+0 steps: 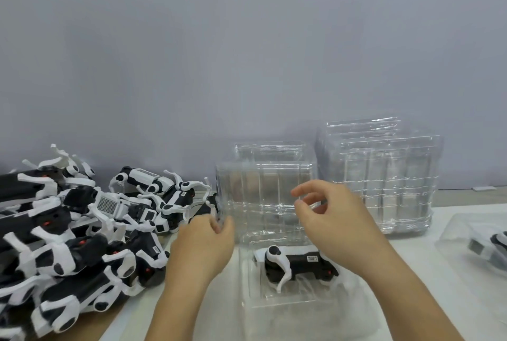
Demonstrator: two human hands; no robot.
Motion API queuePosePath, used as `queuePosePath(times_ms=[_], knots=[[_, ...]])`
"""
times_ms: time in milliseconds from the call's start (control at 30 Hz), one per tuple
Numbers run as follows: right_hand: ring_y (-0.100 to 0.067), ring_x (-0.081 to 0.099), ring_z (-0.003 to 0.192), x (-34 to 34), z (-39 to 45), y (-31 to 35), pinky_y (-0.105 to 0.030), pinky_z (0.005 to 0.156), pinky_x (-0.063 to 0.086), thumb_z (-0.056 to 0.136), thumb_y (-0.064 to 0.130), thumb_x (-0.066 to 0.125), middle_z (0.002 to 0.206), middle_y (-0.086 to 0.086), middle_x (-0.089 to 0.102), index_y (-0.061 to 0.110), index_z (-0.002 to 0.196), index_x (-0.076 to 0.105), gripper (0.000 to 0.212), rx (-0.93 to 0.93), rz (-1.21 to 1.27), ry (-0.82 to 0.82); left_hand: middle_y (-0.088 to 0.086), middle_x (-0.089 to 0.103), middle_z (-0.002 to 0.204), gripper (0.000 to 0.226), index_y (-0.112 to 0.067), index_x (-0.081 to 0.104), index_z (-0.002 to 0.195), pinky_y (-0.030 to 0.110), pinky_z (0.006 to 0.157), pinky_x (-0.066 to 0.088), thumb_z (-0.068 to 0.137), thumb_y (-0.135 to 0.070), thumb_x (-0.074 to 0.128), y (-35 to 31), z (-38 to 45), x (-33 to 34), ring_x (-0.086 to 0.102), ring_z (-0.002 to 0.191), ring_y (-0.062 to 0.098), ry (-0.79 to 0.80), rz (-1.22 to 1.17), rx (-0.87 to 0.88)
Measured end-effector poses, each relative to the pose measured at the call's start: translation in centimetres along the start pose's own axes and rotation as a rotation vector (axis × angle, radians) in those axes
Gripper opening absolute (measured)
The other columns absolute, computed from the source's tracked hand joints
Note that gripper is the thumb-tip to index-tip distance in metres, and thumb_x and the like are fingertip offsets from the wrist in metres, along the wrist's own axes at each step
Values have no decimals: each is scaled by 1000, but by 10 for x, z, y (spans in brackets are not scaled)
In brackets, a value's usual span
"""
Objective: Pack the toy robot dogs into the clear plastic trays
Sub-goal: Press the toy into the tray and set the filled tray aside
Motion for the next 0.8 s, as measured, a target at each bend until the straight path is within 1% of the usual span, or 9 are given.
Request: queuePosePath(times_ms=[100, 200, 300, 400, 467, 533, 600, 667, 800], knots=[[0, 61, 77, 4, -1, 1, -17, 62, 43, 93, 29, 59, 93, 17, 63, 39, 100, 66, 14, -11, -6, 7, 6, 70, 56, 46, -8, 54, 76, 22, 45, 48, 101, -46, 43, -1, -5, 13, 69, 48, 21, 230, -140, -66], [6, 61, 70, 8, -1, 2, -10, 54, 41, 93, 29, 59, 88, 16, 64, 39, 98, 66, 14, -30, -13, 21, 9, 67, 53, 47, -4, 55, 81, 20, 40, 45, 104, -42, 41, -9, -11, 20, 68, 48, 23, 338, -236, -49], [5, 61, 66, 13, -2, 6, -9, 51, 43, 92, 28, 60, 78, 15, 65, 37, 95, 68, 13, -57, -7, 22, 12, 72, 64, 45, -2, 60, 90, 23, 47, 51, 106, -38, 40, -16, -16, 28, 73, 58, 23, 456, -359, -22], [5, 61, 67, 17, -3, 8, -8, 54, 42, 91, 26, 60, 72, 18, 66, 35, 91, 69, 13, -75, -19, 25, 11, 77, 88, 38, -3, 68, 103, 27, 59, 57, 107, -27, 39, -21, -20, 40, 76, 83, 20, 632, -507, 18], [6, 61, 68, 21, -4, 8, -7, 54, 43, 91, 25, 59, 70, 19, 65, 34, 91, 69, 14, -72, -13, 47, 5, 76, 107, 36, -15, 74, 108, 32, 72, 60, 106, -23, 39, -23, -25, 49, 73, 102, 18, 774, -560, 53], [7, 62, 67, 25, -5, 7, -7, 52, 43, 92, 24, 57, 70, 14, 65, 36, 94, 68, 16, -62, -11, 78, -5, 75, 114, 33, -27, 74, 109, 33, 88, 58, 106, -24, 41, -23, -29, 53, 70, 109, 13, 840, -567, 95], [7, 63, 68, 29, -6, 4, -7, 51, 43, 93, 24, 55, 77, 11, 66, 37, 99, 66, 18, -47, -15, 127, -11, 74, 113, 30, -33, 73, 109, 31, 91, 56, 105, -28, 43, -23, -29, 53, 70, 107, 9, 833, -553, 131], [4, 64, 71, 33, -6, 1, -9, 52, 44, 94, 27, 54, 90, 12, 63, 39, 108, 63, 21, -26, -33, 184, -11, 75, 109, 29, -35, 72, 108, 27, 87, 56, 105, -33, 43, -21, -24, 51, 71, 102, 10, 765, -513, 157], [-3, 60, 99, 43, -10, -3, -20, 78, 49, 95, 38, 54, 121, 11, 55, 42, 125, 55, 31, -4, -112, 308, -5, 77, 92, 23, -24, 72, 101, 28, 75, 53, 102, -26, 50, -9, -8, 39, 74, 81, 10, 414, -487, 83]])
Point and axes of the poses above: each hand's wrist, its own z-axis towards the middle knuckle, its own x-axis out of the palm, y = z × x, the point moved 4 cm from there along z, towards the middle knuckle
